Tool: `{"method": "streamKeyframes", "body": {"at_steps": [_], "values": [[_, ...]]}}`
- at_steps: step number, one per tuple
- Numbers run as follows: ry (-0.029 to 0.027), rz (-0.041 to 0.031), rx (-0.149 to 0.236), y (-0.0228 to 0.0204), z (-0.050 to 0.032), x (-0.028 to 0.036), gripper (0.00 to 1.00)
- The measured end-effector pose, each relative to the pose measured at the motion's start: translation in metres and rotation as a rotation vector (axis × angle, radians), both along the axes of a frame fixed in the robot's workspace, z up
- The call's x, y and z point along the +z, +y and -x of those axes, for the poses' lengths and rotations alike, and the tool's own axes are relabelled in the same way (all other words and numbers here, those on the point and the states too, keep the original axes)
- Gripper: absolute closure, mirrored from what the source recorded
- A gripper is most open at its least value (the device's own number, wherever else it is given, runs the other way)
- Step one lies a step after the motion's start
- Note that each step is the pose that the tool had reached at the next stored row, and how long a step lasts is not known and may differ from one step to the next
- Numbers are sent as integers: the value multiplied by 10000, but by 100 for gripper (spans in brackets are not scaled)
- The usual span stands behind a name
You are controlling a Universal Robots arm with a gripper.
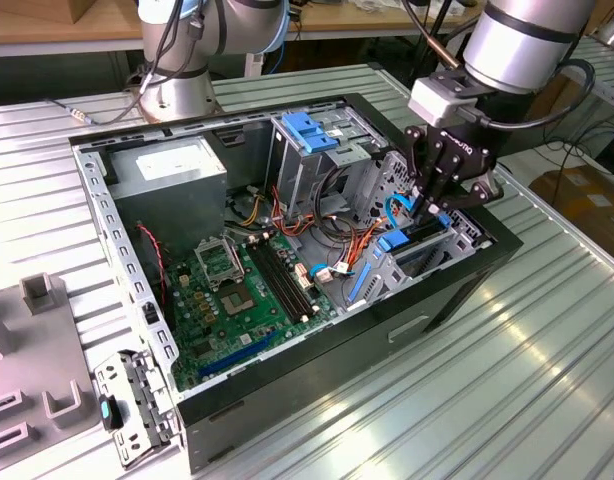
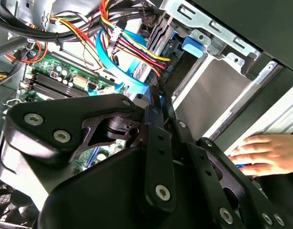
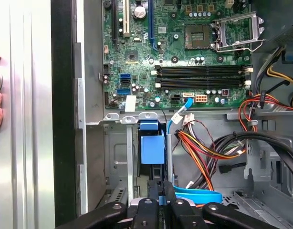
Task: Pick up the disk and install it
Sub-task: 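Insert the second disk wire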
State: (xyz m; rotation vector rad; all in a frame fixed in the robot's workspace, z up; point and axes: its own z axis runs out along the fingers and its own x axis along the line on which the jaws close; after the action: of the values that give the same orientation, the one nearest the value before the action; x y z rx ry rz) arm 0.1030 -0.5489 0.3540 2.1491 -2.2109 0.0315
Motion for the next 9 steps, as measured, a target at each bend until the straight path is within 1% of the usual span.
{"method": "streamKeyframes", "body": {"at_steps": [1,3,4,5,8,9], "values": [[0,-31,-1,0,0,-1,84],[1,-188,-1,-4,0,-4,84],[0,-294,0,-12,0,-5,84],[0,-365,0,-21,0,-6,84],[0,-485,0,-62,0,-10,84],[0,-510,-1,-68,1,-11,84]]}}
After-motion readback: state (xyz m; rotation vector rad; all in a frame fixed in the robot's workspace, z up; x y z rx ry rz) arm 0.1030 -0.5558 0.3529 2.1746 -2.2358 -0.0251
